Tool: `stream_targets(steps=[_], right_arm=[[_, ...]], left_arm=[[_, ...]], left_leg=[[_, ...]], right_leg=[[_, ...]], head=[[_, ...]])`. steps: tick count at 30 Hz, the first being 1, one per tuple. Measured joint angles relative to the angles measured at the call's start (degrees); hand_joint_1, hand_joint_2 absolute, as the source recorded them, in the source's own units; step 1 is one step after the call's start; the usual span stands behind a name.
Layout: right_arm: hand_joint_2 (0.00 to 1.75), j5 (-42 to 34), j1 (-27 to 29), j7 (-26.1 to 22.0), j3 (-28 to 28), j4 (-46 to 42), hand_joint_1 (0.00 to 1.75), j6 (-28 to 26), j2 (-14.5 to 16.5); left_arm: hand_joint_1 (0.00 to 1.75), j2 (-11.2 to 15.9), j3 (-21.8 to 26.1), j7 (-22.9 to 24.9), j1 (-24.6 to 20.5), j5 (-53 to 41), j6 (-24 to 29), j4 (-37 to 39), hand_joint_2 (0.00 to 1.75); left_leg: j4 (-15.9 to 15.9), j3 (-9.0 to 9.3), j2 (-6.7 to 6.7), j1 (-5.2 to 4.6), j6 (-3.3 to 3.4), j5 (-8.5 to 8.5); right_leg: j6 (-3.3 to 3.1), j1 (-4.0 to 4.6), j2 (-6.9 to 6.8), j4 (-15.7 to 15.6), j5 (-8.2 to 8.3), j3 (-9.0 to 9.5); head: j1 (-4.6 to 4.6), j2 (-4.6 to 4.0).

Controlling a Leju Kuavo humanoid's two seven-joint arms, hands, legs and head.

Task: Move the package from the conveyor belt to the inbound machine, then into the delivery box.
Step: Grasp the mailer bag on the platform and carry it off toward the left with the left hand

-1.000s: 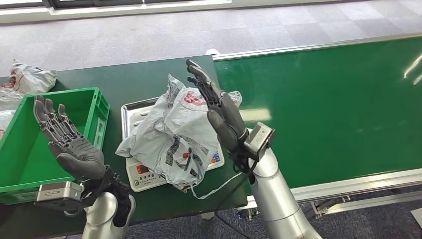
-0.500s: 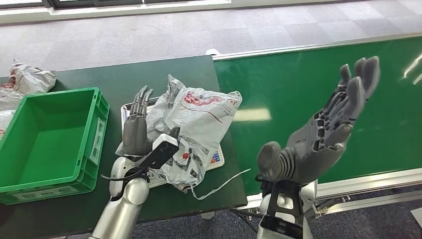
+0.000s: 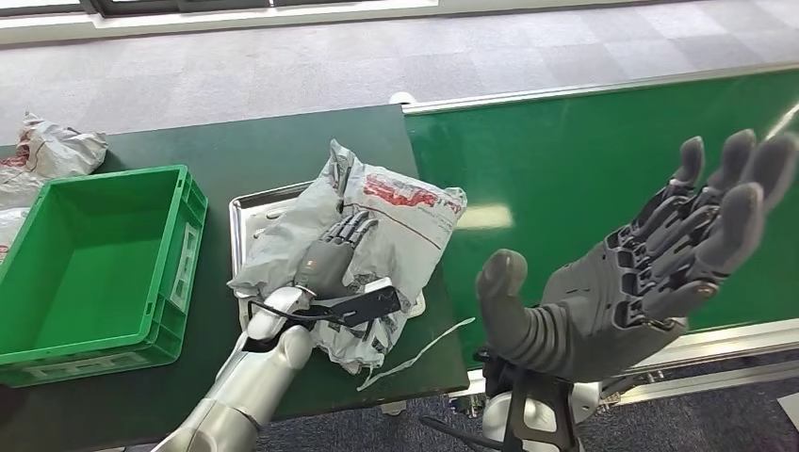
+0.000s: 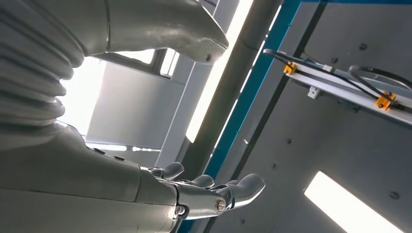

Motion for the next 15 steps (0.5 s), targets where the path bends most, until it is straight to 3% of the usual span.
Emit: stream_targets(steps=[3, 10, 15], right_arm=[[1.75, -0.13, -0.46, 0.04, 0.18, 0.52, 0.0, -0.25, -0.07], [1.75, -0.35, -0.69, 0.01, 0.25, 1.23, 0.0, -0.74, -0.56], [1.75, 0.16, -0.68, 0.19, 0.24, 1.38, 0.0, -0.73, -0.89]], left_arm=[[1.75, -0.28, -1.22, -0.1, -1.85, -1.27, -2.36, 4.8, 1.75], [1.75, -0.38, -2.4, -0.13, -5.38, -1.78, -4.56, 10.15, 1.75], [1.75, -0.38, -2.83, -0.49, -6.8, -1.18, -3.09, 11.22, 1.75]], left_leg=[[0.0, 0.0, -0.03, 0.0, 0.0, 0.0], [-0.01, 0.04, -0.07, 0.01, 0.01, 0.01], [0.0, 0.1, -0.07, 0.01, 0.02, 0.02]], right_leg=[[0.0, 0.0, -0.01, 0.0, 0.0, 0.01], [0.0, 0.01, -0.07, 0.0, 0.0, 0.1], [0.0, 0.0, -0.07, 0.0, 0.01, 0.16]], head=[[0.0, 0.0], [0.0, 0.0], [0.0, 0.0]])
